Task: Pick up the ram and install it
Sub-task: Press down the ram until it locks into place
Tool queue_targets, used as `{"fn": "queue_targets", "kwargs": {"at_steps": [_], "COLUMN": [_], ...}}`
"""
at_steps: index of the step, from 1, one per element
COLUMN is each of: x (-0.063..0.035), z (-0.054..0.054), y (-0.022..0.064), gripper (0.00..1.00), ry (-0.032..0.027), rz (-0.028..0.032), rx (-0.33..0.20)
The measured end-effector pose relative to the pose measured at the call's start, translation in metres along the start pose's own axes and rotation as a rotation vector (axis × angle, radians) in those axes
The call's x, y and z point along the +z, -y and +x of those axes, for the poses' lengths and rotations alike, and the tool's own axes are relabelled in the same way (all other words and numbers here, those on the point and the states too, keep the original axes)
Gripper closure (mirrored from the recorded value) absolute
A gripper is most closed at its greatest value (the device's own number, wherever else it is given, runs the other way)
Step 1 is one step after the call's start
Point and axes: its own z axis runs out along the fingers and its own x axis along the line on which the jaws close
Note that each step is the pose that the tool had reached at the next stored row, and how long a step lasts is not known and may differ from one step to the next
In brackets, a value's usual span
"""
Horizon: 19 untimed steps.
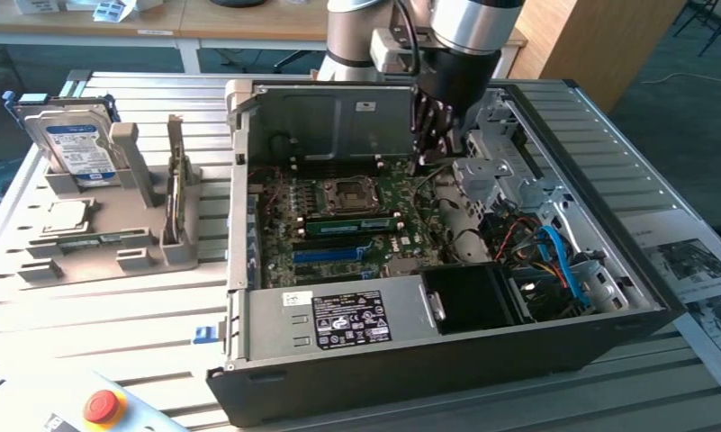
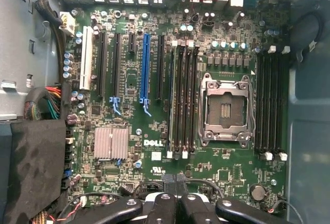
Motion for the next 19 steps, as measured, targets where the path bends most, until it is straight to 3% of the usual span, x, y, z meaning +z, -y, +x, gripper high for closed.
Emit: {"fn": "queue_targets", "kwargs": {"at_steps": [19], "x": [0.0203], "z": [0.000], "y": [0.0006], "gripper": [0.90], "ry": [-0.0021], "rz": [0.0000], "rx": [0.000]}}
